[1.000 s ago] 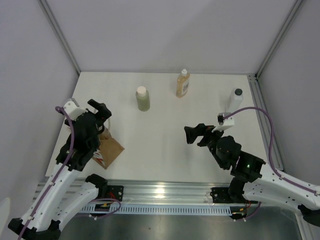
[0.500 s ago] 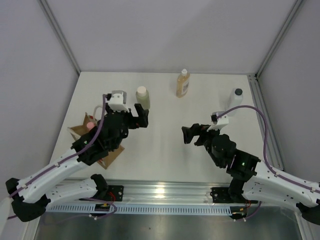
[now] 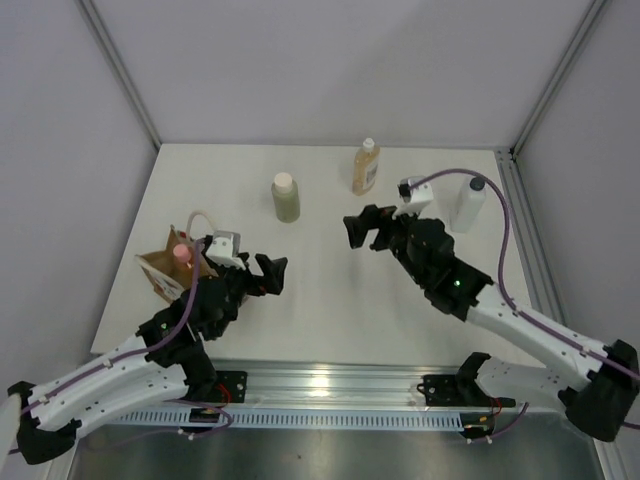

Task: Place the personal care products into the canvas bag

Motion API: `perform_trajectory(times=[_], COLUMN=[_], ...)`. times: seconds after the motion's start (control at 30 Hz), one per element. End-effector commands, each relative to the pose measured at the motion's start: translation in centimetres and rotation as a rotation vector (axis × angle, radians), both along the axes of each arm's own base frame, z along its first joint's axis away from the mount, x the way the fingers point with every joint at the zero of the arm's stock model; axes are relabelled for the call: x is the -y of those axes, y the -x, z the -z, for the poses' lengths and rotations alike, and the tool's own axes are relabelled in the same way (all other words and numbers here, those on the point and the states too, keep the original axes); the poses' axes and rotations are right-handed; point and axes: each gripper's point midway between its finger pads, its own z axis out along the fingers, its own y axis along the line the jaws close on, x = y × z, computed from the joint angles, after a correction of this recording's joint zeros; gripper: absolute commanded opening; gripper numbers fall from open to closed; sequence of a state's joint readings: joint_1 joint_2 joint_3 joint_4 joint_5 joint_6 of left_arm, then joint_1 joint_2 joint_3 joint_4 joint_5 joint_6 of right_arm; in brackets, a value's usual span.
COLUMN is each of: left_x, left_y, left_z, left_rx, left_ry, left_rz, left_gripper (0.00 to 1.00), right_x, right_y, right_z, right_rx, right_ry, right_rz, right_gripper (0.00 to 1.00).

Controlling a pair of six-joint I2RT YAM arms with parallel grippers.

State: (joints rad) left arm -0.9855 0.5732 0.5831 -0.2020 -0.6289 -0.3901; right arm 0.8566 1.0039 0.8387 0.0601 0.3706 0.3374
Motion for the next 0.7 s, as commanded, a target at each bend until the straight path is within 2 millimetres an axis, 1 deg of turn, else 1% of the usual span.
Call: perform_trajectory(times=[0.0, 0.03, 0.07, 0.1, 0.13, 0.17, 0.2, 0.23, 0.27, 0.3, 0.4, 0.43, 0.5, 0.53, 0.57, 0.6, 0.63, 0.67], left_x=[-1.5, -1.6, -1.7, -1.8, -2.4, -2.5, -2.7, -2.9, -2.9, -3.0, -3.1, -3.2, -3.3, -3.3, -3.3, -3.3, -3.2, -3.1], left_y=[0.0, 0.2, 0.3, 0.4, 0.6, 0.7, 0.8, 0.9, 1.0, 1.1, 1.2, 1.2, 1.1, 1.1, 1.1, 1.2, 1.2, 1.2], left_z=[-2.5, -2.7, -2.5, -2.5, -3.1, -3.0, -3.2, -3.4, -3.3, -3.4, -3.2, -3.3, -3.2, -3.2, -3.2, -3.3, -3.3, -3.3], left_rx=[0.088, 0.096, 0.106, 0.112, 0.125, 0.125, 0.126, 0.132, 0.131, 0.131, 0.131, 0.134, 0.132, 0.132, 0.13, 0.132, 0.13, 0.13], left_ry=[0.118, 0.134, 0.145, 0.151, 0.176, 0.179, 0.19, 0.203, 0.207, 0.22, 0.235, 0.239, 0.242, 0.244, 0.241, 0.246, 0.247, 0.247], left_rz=[-0.06, -0.056, -0.052, -0.049, -0.059, -0.061, -0.067, -0.067, -0.068, -0.068, -0.073, -0.076, -0.081, -0.083, -0.084, -0.08, -0.078, -0.072], left_gripper=[0.99, 0.99, 0.99, 0.99, 0.99, 0.99, 0.99, 0.99, 0.99, 0.99, 0.99, 0.99, 0.99, 0.99, 0.99, 0.99, 0.99, 0.99], right_x=[-3.6, -4.4, -4.9, -5.6, -6.4, -6.9, -8.1, -8.7, -9.4, -10.8, -12.8, -13.7, -14.7, -15.4, -15.9, -16.3, -17.0, -17.3], right_y=[-3.6, -4.5, -5.4, -7.2, -7.9, -8.7, -9.7, -10.5, -11.1, -11.8, -12.8, -14.0, -14.9, -15.7, -16.3, -16.6, -17.2, -17.6], right_z=[-2.4, -4.0, -3.8, -1.9, -3.2, -2.8, -1.0, -2.0, -1.6, -1.1, -0.2, 0.3, 1.1, 3.1, 2.6, 3.1, 5.1, 5.7], right_rx=[0.04, 0.063, 0.062, 0.032, 0.068, 0.067, 0.04, 0.073, 0.079, 0.098, 0.112, 0.11, 0.101, 0.072, 0.093, 0.09, 0.066, 0.068], right_ry=[-0.025, -0.034, -0.016, 0.021, 0.021, 0.03, 0.053, 0.056, 0.068, 0.087, 0.103, 0.109, 0.124, 0.145, 0.149, 0.155, 0.172, 0.182], right_rz=[-0.122, -0.145, -0.151, -0.146, -0.176, -0.192, -0.24, -0.256, -0.279, -0.328, -0.395, -0.399, -0.406, -0.412, -0.414, -0.42, -0.429, -0.439], right_gripper=[0.96, 0.96, 0.96, 0.96, 0.97, 0.97, 0.98, 0.98, 0.99, 0.99, 0.99, 0.99, 0.99, 0.99, 1.0, 0.99, 0.99, 1.0])
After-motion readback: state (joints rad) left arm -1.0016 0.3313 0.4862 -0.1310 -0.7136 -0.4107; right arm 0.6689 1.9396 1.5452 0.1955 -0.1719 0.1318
